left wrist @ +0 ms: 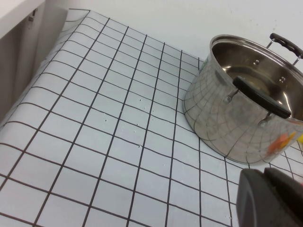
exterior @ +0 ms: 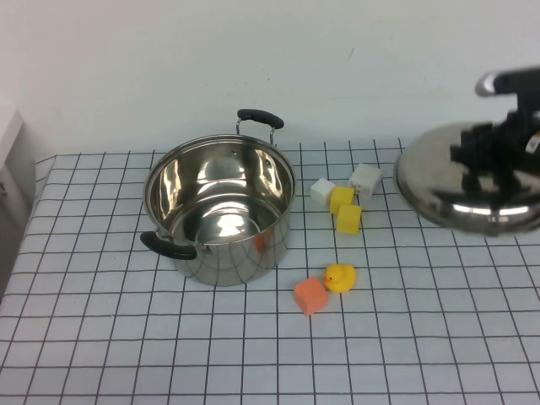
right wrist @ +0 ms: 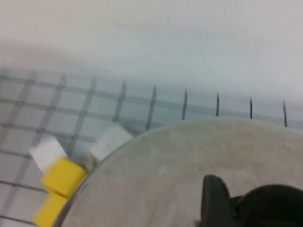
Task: Cover the pot
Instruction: Pick up the pot lid, then place the pot lid on the pot
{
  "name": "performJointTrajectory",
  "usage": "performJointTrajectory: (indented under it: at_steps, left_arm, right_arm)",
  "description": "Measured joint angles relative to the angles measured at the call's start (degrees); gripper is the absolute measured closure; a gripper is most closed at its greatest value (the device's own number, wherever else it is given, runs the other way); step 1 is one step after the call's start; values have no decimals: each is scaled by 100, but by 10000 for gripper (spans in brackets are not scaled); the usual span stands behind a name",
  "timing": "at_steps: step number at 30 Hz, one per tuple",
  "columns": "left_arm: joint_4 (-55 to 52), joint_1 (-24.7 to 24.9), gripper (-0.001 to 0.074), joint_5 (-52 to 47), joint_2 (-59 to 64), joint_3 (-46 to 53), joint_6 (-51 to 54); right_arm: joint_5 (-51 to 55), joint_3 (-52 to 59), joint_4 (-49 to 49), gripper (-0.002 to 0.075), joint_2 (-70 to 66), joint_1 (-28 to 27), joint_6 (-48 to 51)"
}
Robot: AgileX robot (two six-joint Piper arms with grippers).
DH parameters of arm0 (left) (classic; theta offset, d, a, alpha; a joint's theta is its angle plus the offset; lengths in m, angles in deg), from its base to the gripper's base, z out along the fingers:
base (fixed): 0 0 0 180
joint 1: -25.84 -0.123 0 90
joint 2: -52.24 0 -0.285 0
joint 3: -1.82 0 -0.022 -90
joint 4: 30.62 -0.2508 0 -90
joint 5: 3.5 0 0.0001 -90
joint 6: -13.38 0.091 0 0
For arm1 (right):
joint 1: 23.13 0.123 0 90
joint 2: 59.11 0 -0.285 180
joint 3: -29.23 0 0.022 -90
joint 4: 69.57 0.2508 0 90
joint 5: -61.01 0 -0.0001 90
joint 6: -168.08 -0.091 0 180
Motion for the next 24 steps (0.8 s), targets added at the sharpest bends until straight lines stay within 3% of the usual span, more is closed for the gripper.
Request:
performJointTrajectory:
  at_steps: [5,12,17,24]
  left_arm:
    - [0,0,738,0,0,0,0]
    - [0,0,738,0,0,0,0]
    - [0,0,738,0,0,0,11]
    - [0,0,738,0,0,0,12]
  right_arm:
    - [66,0,-352,387,772,627,-29]
    - [-357,-464,-496,387,284,1817,-90]
    - [-316,-1753,-532,387,-566,2320,-160]
    - [376,-3723,-542,387,-1892,2569,-556]
